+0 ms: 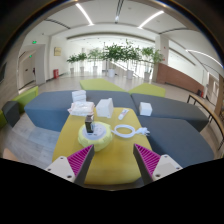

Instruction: Unplug charger

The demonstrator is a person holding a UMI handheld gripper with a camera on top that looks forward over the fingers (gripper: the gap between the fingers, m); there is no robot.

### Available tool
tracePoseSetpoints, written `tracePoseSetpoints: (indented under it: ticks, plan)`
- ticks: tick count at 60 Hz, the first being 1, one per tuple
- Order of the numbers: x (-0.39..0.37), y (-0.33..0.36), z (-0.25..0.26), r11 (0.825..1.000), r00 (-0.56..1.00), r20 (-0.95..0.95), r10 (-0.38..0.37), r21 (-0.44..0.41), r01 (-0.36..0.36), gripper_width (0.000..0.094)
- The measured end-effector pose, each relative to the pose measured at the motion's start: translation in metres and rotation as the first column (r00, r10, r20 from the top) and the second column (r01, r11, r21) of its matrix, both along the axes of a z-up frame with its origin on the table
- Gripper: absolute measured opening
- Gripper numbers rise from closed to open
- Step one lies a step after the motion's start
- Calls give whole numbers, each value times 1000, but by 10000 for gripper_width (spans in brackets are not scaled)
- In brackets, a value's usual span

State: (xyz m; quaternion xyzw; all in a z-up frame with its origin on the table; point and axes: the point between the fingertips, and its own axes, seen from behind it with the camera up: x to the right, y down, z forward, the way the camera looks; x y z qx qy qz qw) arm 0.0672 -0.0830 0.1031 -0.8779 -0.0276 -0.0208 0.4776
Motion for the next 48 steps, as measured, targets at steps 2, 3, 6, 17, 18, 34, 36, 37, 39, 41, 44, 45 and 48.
tracePoseSetpoints:
  ticks: [2, 3, 6, 17, 18, 34, 36, 37, 39, 41, 44, 45, 48]
  plan:
    - [-12, 5, -4, 1000, 1000, -14, 19, 1, -19, 810]
    - [-18, 11, -8, 1000, 999, -18, 27, 3, -27, 808]
    - [-32, 36, -16, 999, 999, -21, 44, 15, -44, 809]
    - [-86, 98, -41, 992, 994, -14, 109, 63, -108, 799]
    - [-89, 106, -45, 991, 993, -11, 114, 72, -113, 799]
    - [-91, 183, -61, 985, 1000, -25, 16, 173, -12, 210]
    - [-92, 184, -59, 980, 999, -42, 3, 201, 5, 194]
    - [-92, 184, -59, 978, 999, -37, 2, 211, 6, 182]
    - [-92, 184, -57, 972, 1000, -11, 10, 234, -7, 157]
    - [-93, 185, -56, 970, 1000, 10, 18, 243, -20, 138]
    - [-94, 185, -56, 971, 1000, 8, 21, 238, -22, 114]
    - [-94, 184, -56, 972, 1000, 1, 21, 235, -21, 110]
    - [-93, 189, -58, 975, 999, -28, 20, 222, -13, 100]
